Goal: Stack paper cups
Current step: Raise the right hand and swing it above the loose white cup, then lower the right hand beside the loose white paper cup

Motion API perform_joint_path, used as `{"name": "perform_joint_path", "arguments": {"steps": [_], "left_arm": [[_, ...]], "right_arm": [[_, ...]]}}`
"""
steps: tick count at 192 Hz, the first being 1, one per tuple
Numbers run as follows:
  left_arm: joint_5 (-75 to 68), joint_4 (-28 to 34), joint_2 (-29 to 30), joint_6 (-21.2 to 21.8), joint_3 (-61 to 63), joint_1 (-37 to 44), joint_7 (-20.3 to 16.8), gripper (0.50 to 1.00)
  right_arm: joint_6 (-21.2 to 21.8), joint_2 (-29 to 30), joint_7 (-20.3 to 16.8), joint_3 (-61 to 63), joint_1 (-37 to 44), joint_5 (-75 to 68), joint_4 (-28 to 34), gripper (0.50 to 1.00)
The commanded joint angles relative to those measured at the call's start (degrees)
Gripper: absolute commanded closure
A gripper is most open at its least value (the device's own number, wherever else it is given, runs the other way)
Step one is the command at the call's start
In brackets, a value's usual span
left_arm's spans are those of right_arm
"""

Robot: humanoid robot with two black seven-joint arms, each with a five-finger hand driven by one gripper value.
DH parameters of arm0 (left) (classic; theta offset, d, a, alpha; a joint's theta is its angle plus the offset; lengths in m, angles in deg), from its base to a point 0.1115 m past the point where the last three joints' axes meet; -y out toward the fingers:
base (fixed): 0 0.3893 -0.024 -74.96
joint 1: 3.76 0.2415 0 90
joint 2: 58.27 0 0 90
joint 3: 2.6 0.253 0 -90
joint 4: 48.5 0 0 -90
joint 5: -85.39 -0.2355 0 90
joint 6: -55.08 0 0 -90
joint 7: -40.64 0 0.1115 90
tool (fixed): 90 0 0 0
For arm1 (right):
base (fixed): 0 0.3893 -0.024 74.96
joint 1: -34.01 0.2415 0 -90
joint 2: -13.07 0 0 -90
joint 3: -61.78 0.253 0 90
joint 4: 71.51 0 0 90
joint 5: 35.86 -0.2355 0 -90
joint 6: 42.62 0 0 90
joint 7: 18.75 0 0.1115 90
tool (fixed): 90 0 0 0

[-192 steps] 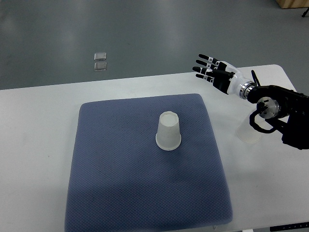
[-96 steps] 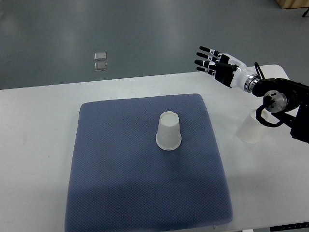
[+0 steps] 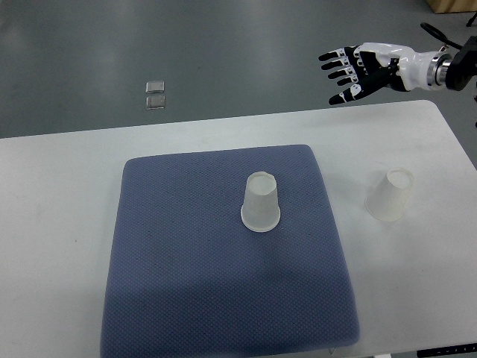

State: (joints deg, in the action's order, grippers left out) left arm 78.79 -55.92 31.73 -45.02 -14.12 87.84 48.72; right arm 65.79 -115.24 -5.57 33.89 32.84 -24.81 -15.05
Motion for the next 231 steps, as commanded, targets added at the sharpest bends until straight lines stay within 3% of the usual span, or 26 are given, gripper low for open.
{"name": "perform_joint_path", "arguments": {"steps": [1,73,121,145,181,231], "left_arm": [[0.0,-0.1,0.0,0.0,0.0,-0.2,0.1,0.5],[-0.1,-0.6,0.0,-0.1,0.2,-0.3,0.2,0.5],[-0.1,-0.6,0.0,-0.1,0.2,-0.3,0.2,0.5],[0.0,-0.6,0.0,-0.1,0.2,-0.3,0.2,0.5],[0.0,-0.6,0.0,-0.1,0.2,-0.3,0.2,0.5],[0.0,-0.6,0.0,-0.1,0.1,-0.3,0.2,0.5]], "right_arm": [[1.4,-1.6,0.0,-7.7,7.2,5.9,3.1,0.572],[4.4,-2.1,0.0,-34.2,35.2,21.9,19.0,0.572],[12.6,-2.7,0.3,-41.5,49.1,28.4,24.4,0.572],[11.8,-2.7,0.2,-41.5,48.7,28.3,24.4,0.572],[1.4,-2.0,-0.4,-41.5,41.0,27.8,24.3,0.572],[-4.8,-0.1,-2.6,-40.1,30.6,26.4,23.5,0.574]]}}
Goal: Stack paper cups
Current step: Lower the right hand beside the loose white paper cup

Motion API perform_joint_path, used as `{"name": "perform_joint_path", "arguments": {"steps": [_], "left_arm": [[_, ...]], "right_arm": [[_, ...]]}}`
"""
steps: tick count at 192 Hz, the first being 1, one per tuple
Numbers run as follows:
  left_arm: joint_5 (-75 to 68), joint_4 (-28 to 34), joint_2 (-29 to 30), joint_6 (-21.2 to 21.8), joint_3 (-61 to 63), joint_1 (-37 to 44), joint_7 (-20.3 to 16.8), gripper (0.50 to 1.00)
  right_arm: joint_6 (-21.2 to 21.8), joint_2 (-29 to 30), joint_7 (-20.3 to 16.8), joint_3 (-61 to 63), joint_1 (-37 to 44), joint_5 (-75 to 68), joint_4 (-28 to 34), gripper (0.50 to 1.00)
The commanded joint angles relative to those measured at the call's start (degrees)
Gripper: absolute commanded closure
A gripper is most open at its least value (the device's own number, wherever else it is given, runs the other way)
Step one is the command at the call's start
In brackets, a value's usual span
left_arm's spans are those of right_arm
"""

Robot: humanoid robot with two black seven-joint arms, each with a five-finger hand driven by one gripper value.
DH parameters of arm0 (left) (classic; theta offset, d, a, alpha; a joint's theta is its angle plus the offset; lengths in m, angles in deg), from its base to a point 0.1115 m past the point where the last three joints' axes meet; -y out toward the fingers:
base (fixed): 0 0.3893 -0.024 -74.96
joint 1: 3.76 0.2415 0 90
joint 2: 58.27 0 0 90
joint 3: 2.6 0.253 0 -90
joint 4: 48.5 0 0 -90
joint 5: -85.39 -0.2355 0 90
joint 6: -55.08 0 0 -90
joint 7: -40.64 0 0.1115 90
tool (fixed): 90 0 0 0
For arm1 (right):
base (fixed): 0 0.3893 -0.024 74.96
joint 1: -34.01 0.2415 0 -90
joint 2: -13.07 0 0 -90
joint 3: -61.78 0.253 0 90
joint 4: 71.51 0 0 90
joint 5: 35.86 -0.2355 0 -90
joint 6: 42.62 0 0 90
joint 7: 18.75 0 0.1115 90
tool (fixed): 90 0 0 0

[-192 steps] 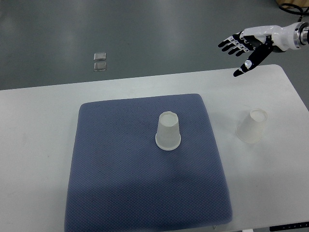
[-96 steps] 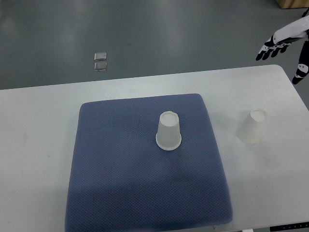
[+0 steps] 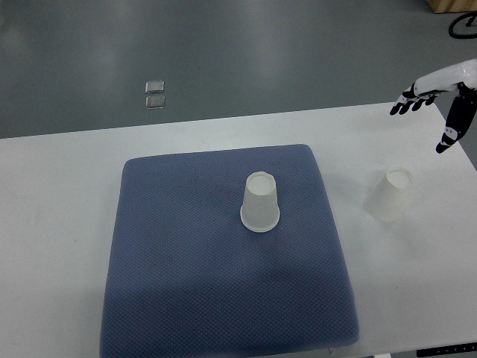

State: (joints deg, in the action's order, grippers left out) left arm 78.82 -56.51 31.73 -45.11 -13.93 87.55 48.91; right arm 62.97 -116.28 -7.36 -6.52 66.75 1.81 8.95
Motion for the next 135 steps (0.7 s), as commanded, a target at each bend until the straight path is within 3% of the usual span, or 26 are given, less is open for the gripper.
{"name": "perform_joint_path", "arguments": {"steps": [1,135], "left_arm": [[0.0,0.0,0.0,0.0,-0.1,0.0,0.0,0.5],[0.0,0.1,0.0,0.0,0.0,0.0,0.0,0.5]], "right_arm": [[-2.0,0.9,-0.8,0.3,-3.3,-0.2,-0.5,0.574],[-6.5,4.2,-1.0,6.8,-20.8,-0.5,-7.6,0.576]]}}
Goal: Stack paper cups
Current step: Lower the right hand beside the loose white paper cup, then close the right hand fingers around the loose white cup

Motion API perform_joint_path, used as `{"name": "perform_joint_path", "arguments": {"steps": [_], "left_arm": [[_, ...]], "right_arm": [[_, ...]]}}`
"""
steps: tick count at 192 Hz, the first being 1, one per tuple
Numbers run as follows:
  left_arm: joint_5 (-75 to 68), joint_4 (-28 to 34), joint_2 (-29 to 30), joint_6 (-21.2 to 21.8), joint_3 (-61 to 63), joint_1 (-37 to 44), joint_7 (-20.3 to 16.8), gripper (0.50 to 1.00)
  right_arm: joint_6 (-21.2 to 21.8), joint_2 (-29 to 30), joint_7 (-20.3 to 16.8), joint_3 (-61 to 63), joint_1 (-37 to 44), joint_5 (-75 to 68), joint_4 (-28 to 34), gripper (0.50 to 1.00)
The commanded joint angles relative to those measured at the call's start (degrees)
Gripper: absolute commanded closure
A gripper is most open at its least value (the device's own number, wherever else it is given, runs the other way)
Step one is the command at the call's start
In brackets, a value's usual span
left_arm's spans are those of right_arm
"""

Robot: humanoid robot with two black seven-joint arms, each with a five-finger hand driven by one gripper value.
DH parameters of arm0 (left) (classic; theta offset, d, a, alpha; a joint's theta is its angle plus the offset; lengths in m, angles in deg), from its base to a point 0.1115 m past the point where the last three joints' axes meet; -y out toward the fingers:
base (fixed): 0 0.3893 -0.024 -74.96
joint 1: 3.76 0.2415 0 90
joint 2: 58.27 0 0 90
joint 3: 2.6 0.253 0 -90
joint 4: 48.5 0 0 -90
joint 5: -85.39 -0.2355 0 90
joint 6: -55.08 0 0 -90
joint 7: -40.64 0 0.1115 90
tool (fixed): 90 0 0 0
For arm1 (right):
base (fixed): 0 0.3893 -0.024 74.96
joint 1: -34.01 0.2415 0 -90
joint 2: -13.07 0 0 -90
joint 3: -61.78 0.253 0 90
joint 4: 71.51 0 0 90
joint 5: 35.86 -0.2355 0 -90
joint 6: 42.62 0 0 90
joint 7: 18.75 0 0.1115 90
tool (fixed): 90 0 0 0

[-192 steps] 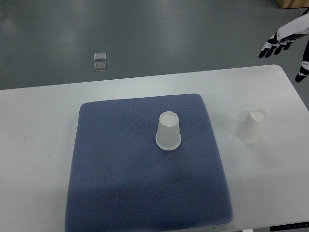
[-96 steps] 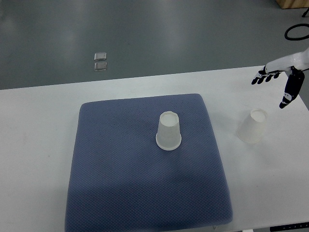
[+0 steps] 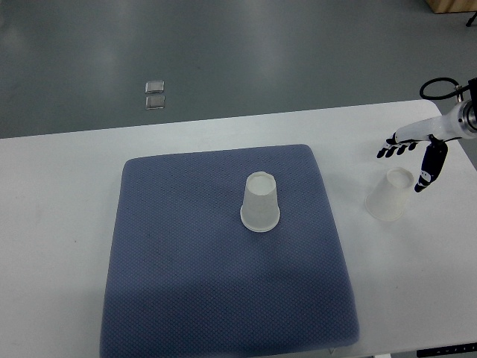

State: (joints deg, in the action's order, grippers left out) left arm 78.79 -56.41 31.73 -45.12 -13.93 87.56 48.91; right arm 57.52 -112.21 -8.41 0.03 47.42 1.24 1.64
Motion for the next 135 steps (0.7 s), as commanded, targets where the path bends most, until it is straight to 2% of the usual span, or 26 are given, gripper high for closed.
{"name": "perform_joint_path", "arguments": {"steps": [1,71,135], "left_arm": [[0.0,0.0,0.0,0.0,0.0,0.0,0.0,0.5],[-0.1,-0.1,0.0,-0.3,0.0,0.4,0.0,0.5],[-0.1,-0.1,0.0,-0.3,0.0,0.7,0.0,0.5]], "right_arm": [[-1.2,0.1,0.0,0.2,-1.6,0.1,-0.4,0.576],[-3.5,0.7,0.0,0.3,-8.0,0.1,-6.7,0.583],[-5.0,4.0,-0.1,0.6,-10.1,-1.5,-7.8,0.591]]}}
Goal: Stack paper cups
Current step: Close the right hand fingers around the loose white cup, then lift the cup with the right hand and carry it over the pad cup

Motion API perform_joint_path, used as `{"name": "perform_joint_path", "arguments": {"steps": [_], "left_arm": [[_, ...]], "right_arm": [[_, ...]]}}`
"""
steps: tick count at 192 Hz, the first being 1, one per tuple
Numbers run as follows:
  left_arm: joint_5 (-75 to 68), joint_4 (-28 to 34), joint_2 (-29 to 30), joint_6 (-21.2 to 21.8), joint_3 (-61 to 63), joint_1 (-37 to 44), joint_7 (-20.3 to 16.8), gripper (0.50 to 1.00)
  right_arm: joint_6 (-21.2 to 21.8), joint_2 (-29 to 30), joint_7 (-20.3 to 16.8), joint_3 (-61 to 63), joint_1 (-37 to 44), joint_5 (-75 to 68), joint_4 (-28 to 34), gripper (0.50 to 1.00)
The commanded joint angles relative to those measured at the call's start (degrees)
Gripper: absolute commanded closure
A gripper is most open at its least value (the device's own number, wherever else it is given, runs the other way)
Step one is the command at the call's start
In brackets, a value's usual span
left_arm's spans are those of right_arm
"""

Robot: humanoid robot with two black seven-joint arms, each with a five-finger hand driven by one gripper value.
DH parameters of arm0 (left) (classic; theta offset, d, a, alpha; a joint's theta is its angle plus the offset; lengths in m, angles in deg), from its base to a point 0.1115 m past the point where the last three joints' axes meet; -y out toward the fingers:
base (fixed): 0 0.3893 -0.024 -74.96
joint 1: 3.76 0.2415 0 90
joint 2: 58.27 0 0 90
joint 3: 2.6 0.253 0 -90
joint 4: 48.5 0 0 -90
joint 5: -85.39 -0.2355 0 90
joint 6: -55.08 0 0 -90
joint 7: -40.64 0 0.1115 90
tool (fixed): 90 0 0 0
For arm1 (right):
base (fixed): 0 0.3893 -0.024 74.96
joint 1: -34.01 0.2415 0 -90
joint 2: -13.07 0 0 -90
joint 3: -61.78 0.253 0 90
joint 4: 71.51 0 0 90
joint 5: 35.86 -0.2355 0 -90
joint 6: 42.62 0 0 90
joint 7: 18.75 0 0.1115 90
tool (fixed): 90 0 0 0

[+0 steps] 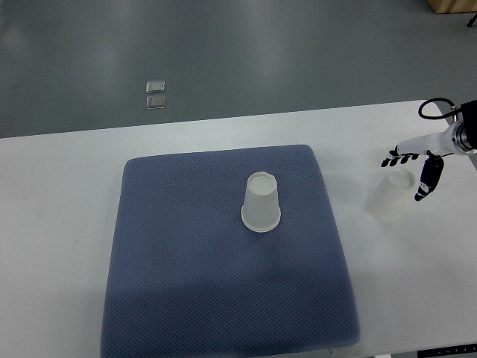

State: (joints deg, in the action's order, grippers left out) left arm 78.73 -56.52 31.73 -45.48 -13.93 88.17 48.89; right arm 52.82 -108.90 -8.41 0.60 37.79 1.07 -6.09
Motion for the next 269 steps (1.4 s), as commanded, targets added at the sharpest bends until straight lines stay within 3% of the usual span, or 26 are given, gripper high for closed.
{"name": "perform_joint_path", "arguments": {"steps": [1,32,101,117,124,152,174,203,218,269], "left_arm": [[0.1,0.0,0.0,-0.1,0.0,0.1,0.0,0.5],[0.1,0.0,0.0,0.0,0.0,0.2,0.0,0.5],[0.1,0.0,0.0,0.0,0.0,0.2,0.0,0.5],[0.1,0.0,0.0,0.0,0.0,0.2,0.0,0.5],[0.1,0.0,0.0,0.0,0.0,0.2,0.0,0.5],[0.1,0.0,0.0,0.0,0.0,0.2,0.0,0.5],[0.1,0.0,0.0,0.0,0.0,0.2,0.0,0.5],[0.1,0.0,0.0,0.0,0.0,0.2,0.0,0.5],[0.1,0.0,0.0,0.0,0.0,0.2,0.0,0.5],[0.1,0.0,0.0,0.0,0.0,0.2,0.0,0.5]], "right_arm": [[-0.3,0.8,-0.1,-0.1,-0.4,-1.6,-0.3,0.591],[-0.9,1.9,0.0,-0.3,-1.2,-2.8,-1.7,0.597],[-1.3,2.2,-0.1,-0.2,-2.2,-2.9,-2.0,0.675],[-1.6,2.2,-0.1,-0.2,-2.3,-2.9,-2.0,0.713],[-2.0,2.2,0.0,-0.3,-2.4,-2.9,-2.0,0.768],[-2.5,2.2,0.0,-0.3,-2.5,-2.9,-2.0,0.914],[-2.5,2.2,0.0,-0.3,-2.3,-2.9,-2.0,0.967],[-1.7,1.1,0.0,0.0,-0.9,-2.9,-1.3,0.975],[-0.8,0.8,0.2,-0.5,3.6,-2.6,-0.8,0.975],[10.5,-3.9,0.1,-1.9,25.2,-2.2,9.0,0.973]]}}
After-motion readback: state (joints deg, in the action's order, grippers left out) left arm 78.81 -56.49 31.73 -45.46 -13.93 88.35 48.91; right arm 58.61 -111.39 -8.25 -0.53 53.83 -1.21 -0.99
